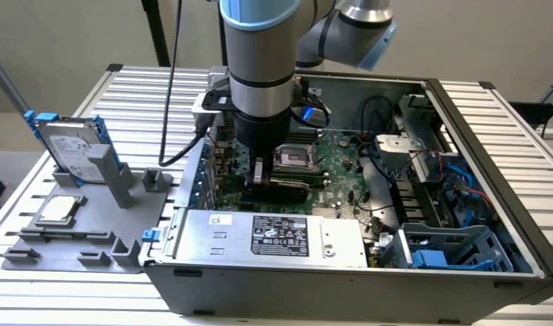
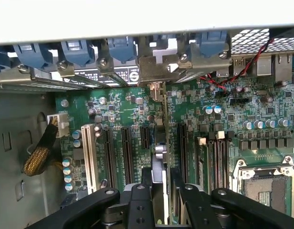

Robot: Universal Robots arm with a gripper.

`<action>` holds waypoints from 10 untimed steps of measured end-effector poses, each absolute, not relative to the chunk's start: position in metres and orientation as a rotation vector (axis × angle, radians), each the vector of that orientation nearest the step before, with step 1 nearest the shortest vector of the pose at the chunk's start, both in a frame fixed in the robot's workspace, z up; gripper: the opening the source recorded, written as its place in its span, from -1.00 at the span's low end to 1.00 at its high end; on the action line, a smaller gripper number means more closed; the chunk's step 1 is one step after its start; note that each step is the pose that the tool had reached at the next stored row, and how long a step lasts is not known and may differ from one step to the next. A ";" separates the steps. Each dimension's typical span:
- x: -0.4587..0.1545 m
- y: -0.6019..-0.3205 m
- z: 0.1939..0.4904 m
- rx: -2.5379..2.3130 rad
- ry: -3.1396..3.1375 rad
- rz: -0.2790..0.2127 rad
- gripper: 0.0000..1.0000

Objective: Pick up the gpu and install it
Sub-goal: 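Insert the gpu into the slot, then press down on the gpu until it lock into place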

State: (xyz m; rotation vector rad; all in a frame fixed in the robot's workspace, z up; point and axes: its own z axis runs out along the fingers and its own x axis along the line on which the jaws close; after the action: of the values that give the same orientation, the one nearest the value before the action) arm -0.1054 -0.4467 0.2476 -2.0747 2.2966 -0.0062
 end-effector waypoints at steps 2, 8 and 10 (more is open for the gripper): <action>-0.104 -0.447 0.247 -2.072 2.293 -0.017 -0.40; -0.105 -0.447 0.248 -2.073 2.295 -0.018 -0.04; -0.105 -0.447 0.248 -2.073 2.295 -0.018 0.08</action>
State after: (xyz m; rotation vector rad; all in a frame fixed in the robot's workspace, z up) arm -0.1046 -0.4471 0.2476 -2.0730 2.2946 -0.0179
